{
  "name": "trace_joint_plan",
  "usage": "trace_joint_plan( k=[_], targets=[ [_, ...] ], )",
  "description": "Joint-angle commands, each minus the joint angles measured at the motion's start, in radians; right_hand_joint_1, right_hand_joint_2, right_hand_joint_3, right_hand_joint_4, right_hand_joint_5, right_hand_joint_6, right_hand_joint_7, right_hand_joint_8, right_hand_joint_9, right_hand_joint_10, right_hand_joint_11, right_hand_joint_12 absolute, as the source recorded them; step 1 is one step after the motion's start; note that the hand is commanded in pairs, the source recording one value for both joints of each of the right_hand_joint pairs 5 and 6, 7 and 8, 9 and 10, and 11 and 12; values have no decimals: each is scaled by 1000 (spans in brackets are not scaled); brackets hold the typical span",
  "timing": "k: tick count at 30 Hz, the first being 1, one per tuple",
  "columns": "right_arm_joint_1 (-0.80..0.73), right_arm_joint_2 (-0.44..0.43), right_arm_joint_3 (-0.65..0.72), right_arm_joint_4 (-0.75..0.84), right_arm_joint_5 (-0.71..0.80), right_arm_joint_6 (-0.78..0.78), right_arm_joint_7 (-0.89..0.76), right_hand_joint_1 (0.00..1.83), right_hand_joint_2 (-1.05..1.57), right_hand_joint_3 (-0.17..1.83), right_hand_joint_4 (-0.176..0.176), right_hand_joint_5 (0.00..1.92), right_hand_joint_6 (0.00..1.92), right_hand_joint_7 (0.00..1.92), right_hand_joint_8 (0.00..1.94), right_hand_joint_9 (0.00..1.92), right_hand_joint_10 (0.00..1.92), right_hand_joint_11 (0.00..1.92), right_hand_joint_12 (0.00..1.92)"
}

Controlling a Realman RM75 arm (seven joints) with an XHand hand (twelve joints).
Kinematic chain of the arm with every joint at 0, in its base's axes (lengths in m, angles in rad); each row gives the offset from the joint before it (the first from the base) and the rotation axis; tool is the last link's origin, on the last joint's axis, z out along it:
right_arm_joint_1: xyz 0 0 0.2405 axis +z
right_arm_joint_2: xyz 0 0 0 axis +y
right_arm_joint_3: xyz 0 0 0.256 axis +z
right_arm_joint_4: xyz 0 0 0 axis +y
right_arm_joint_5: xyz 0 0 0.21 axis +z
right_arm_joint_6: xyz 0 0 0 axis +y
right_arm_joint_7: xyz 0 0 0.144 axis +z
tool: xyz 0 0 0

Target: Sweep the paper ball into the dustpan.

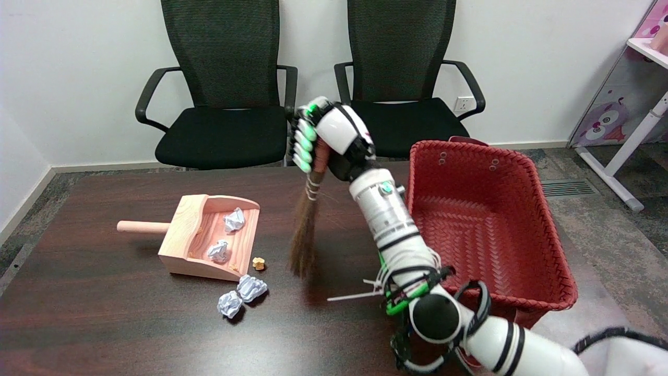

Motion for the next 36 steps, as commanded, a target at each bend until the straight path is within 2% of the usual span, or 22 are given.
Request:
trace_joint_plan(
  k=[1,6,11,18,23,31,34,36],
  targets=[
    [-169,-266,117,233,-232,-137,-80,652,1521,1833,39,1920,1920,1920,1920,1920,1920,1920,1920],
    [-96,-346,154,390,-311,-76,-80,644,1553,1833,46,1920,1920,1920,1920,1920,1920,1920,1920],
    [-23,-367,149,442,-349,-15,-82,665,1571,1763,48,1920,1920,1920,1920,1920,1920,1920,1920],
    [81,-418,176,543,-512,213,-82,690,1571,1748,42,1920,1920,1920,1920,1920,1920,1920,1920],
    [128,-421,142,550,-514,299,-80,656,1571,1833,40,1920,1920,1920,1920,1920,1920,1920,1920],
    [158,-421,150,538,-490,292,-79,623,1571,1833,33,1920,1920,1920,1920,1920,1920,1920,1920],
    [183,-415,142,526,-418,298,-66,612,1566,1833,27,1920,1920,1920,1920,1920,1920,1920,1920],
    [199,-406,135,521,-347,302,-14,610,1485,1833,11,1920,1920,1920,1920,1920,1920,1920,1920]
  ],
)
